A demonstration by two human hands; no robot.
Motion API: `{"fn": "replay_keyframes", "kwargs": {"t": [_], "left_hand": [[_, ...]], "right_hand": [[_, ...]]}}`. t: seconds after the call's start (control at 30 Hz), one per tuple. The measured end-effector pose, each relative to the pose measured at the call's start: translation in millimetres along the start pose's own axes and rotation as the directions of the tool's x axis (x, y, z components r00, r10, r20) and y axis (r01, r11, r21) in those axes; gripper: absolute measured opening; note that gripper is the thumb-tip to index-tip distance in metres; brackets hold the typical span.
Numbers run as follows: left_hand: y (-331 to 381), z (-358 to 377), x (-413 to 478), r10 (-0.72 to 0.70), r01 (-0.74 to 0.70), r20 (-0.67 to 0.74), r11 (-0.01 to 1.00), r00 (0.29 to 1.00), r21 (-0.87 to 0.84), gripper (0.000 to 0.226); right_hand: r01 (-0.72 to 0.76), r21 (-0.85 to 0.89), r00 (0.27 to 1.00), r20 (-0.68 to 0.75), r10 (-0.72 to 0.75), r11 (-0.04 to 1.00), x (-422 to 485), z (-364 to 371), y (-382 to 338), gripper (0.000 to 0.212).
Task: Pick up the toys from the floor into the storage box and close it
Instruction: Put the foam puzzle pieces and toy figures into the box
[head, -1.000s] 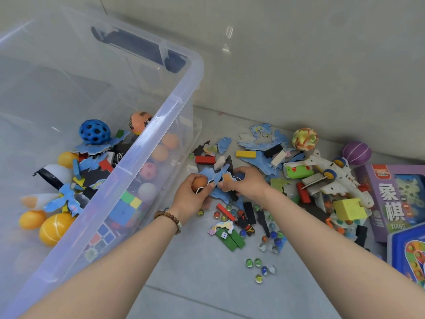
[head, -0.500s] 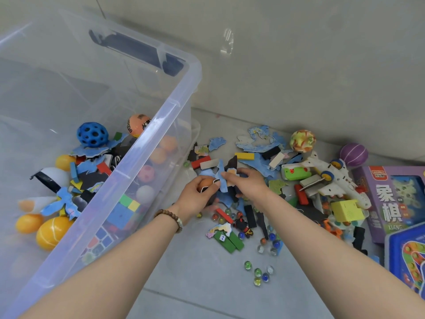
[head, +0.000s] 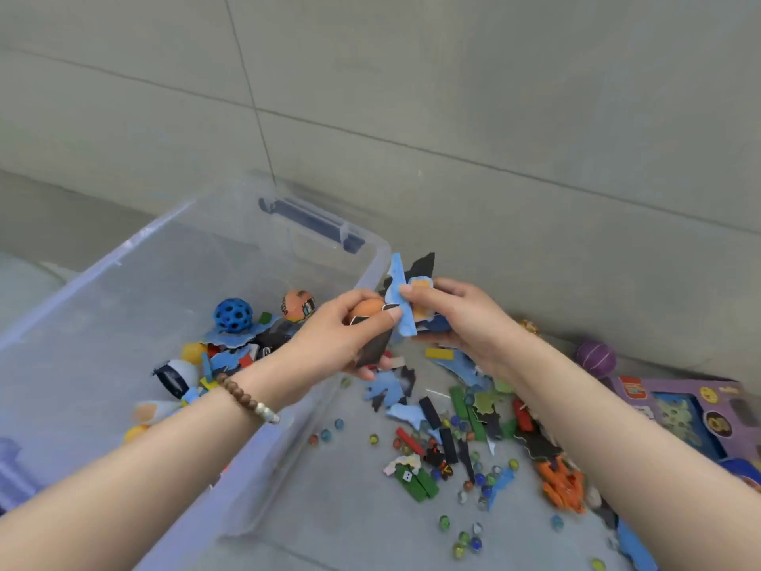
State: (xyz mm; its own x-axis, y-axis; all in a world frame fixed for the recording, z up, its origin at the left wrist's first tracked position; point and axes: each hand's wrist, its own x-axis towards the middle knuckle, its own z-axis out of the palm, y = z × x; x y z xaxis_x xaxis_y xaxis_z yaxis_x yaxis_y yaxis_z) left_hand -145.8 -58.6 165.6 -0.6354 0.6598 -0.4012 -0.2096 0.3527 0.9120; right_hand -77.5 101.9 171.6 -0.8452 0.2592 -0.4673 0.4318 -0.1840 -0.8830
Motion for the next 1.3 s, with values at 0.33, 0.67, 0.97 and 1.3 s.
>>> {"fn": "replay_keyframes", "kwargs": {"t": [0.33,0.67,0.97,1.3], "left_hand": [[-31.3,-132.9,-35.4,-0.253,0.312,-0.28,0.93,0.926,0.192,0.044],[11.8,-102.8,-28.5,-0.109,0.127,-0.15,0.985,0.983,0.115,0.039],[2.8,38.5,21.4,-0.124,0.07,0.187,0.96,0.975,0.273,0.036],[-143.1,90.9,69.0,-0.261,0.22,0.046,0.885,0.964,0.41,0.036]], "right_hand": [[-0.18,-0.031,0.98,0.075,0.182,0.983,35.5,112.3,-32.9,0.019],[-0.125,0.019,0.992,0.039,0.124,0.992,12.5,16.6,-27.1,0.03],[-0.282,-0.337,0.959,-0.128,0.253,0.898,-8.3,-83.8,64.9,0.042],[-0.318,-0.465,0.922,-0.354,0.156,0.826,9.8,-124.6,199.2,0.062]]}}
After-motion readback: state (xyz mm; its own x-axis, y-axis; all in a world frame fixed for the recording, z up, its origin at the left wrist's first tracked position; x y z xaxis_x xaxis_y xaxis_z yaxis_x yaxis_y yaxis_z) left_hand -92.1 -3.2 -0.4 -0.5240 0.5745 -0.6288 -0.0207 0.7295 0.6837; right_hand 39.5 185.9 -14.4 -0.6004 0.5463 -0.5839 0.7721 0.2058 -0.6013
